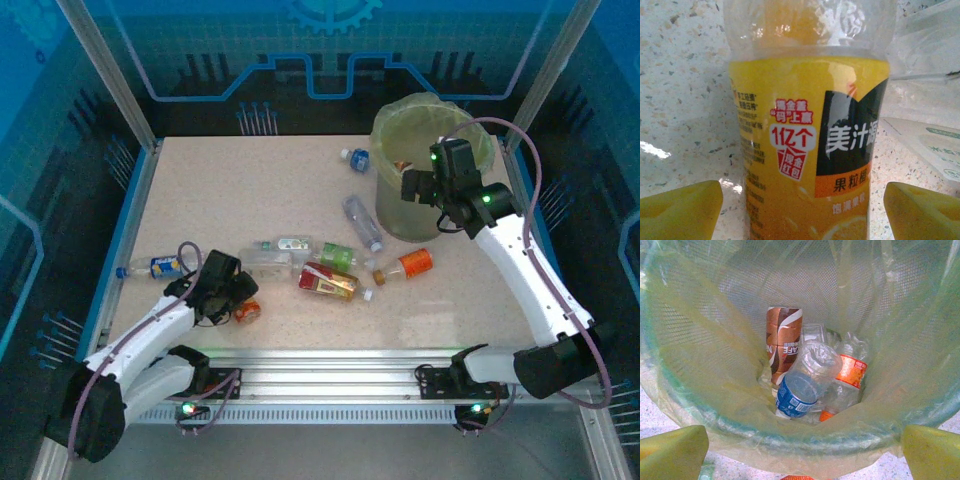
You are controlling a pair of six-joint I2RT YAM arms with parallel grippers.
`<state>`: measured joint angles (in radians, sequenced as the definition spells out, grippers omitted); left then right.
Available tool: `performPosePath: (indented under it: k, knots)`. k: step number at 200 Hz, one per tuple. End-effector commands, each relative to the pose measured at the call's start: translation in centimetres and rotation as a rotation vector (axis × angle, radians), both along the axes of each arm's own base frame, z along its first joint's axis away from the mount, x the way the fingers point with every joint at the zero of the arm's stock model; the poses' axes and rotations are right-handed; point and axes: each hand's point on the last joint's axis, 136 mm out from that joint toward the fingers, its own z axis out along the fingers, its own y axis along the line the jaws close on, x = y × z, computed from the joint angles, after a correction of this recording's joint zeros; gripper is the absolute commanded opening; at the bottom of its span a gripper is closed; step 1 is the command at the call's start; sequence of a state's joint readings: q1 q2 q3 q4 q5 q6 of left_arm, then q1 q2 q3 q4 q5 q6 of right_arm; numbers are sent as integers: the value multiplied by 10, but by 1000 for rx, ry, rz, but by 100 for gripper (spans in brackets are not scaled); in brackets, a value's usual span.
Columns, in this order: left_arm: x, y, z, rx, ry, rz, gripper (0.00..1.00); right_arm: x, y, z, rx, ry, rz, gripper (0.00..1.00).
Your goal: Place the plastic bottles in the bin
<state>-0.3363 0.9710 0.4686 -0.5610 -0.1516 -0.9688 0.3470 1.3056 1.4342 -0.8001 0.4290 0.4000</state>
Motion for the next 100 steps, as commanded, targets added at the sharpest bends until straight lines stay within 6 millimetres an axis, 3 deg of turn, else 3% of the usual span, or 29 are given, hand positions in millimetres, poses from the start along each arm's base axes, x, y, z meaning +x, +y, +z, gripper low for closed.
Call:
performPosePath:
  k: [1,100]
  knots:
    - [-1,0,-8,-13,13,12,84,-1,7,12,7,-28,25,100]
    - [-3,2,-19,-1,49,38,66,-3,6,19,11,-49,26,100]
